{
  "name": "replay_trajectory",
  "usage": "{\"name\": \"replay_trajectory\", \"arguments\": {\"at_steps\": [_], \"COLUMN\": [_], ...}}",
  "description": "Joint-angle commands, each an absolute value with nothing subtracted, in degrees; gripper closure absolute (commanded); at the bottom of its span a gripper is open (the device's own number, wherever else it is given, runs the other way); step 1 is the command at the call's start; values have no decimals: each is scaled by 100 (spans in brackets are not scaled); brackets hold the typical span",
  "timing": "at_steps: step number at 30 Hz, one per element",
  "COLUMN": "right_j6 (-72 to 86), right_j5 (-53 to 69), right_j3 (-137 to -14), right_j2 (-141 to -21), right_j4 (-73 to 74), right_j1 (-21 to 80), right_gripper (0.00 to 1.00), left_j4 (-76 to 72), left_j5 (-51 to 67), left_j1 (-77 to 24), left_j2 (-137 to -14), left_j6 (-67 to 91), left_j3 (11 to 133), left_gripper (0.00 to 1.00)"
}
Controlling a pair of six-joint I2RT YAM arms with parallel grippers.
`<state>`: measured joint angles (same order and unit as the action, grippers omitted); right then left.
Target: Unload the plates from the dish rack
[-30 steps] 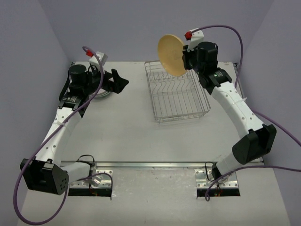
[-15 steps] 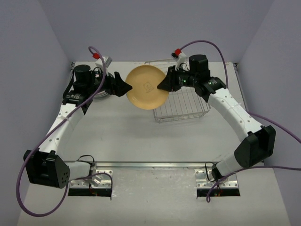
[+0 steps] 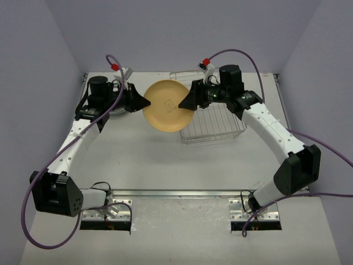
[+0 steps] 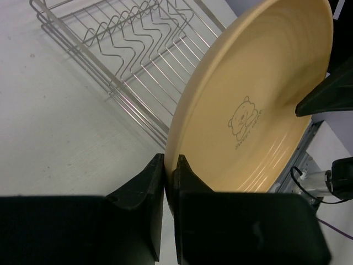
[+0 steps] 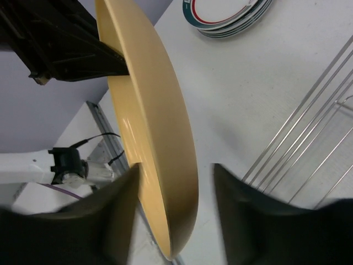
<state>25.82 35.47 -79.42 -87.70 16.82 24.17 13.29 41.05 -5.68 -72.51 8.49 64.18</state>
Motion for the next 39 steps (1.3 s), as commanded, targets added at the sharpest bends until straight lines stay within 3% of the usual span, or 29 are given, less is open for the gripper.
{"name": "replay_trajectory", "arguments": {"at_steps": [1,2,4,8,13,22,30,34,36,38,39], "right_j6": [2741,2766,2841,2857,2613,2173,2066,1941,1895,1809,1724], "right_j5": [3464,3360,3101,2760,2136,1615,1492,1377,1303,1237,1153], "right_j3": [-8170,-8145,-8075,-7972,-7972,-7583,-7488,-7461,-7459,-7472,-7495], "right_j2": [-8765,-8763,-8731,-8675,-8606,-8281,-8025,-7919,-7892,-7877,-7864], "right_j4": [1478,1490,1494,1529,1696,1735,1752,1785,1817,1864,1932], "right_j1": [2411,2393,2338,2215,2033,2027,2021,2021,2021,2021,2021], "right_gripper": [19,10,1,1,1,1,1,1,1,1,1], "left_j4": [1081,1011,821,1134,1986,2046,2001,2048,2051,2054,2072], "left_j5": [4588,4867,5178,4966,3499,2401,2250,2216,2286,2318,2330], "left_j1": [137,425,886,1608,2293,2394,2391,2399,2391,2399,2399], "left_j2": [-7333,-7386,-7621,-8128,-9230,-10342,-11072,-11286,-11321,-11316,-11292], "left_j6": [1305,1491,1954,1995,1670,1591,1611,1546,1508,1481,1457], "left_j3": [6607,6604,6647,7047,8093,8740,8920,9009,9009,9009,9012], "left_gripper": [100,100,100,100,100,96,94,80,62,53,42]}}
